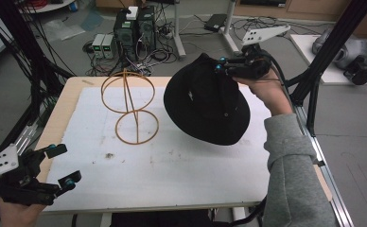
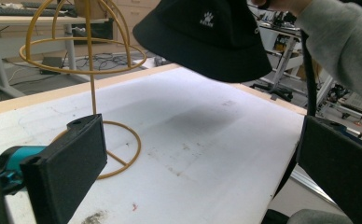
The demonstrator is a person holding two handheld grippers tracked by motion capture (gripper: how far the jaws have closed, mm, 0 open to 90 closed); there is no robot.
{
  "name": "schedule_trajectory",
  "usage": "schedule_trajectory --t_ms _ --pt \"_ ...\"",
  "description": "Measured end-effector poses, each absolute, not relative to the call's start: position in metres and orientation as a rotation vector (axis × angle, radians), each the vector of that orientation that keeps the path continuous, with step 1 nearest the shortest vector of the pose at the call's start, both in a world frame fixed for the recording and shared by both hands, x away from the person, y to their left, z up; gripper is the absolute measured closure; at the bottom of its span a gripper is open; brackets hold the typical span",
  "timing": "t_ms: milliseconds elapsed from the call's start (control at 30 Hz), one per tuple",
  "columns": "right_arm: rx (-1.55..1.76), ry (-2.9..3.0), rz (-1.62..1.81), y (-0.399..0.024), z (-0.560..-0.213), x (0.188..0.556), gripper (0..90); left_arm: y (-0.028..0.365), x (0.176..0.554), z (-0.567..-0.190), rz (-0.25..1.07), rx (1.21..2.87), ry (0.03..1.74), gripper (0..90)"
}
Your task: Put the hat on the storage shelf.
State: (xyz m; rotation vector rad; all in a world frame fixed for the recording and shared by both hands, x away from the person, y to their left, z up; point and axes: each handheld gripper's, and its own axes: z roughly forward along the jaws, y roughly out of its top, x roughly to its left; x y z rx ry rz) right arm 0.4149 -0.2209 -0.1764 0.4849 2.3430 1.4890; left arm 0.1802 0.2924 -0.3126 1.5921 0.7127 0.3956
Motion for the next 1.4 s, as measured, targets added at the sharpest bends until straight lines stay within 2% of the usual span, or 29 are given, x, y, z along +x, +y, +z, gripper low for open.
schedule_trajectory --t_ms 233,833,1400 --pt "0.435 2.320 1.553 -0.225 -0.142 0.407 88.5 0.291 0.181 -0.312 0.390 1.594 0.705 2.0" --pt "0.376 2.272 1.598 -0.207 -0.108 0.407 88.6 0.293 0.179 -0.310 0.385 1.579 0.691 2.0" --pt "0.278 2.288 1.609 -0.122 -0.106 0.421 88.6 0.294 0.171 -0.310 0.396 1.589 0.691 2.0"
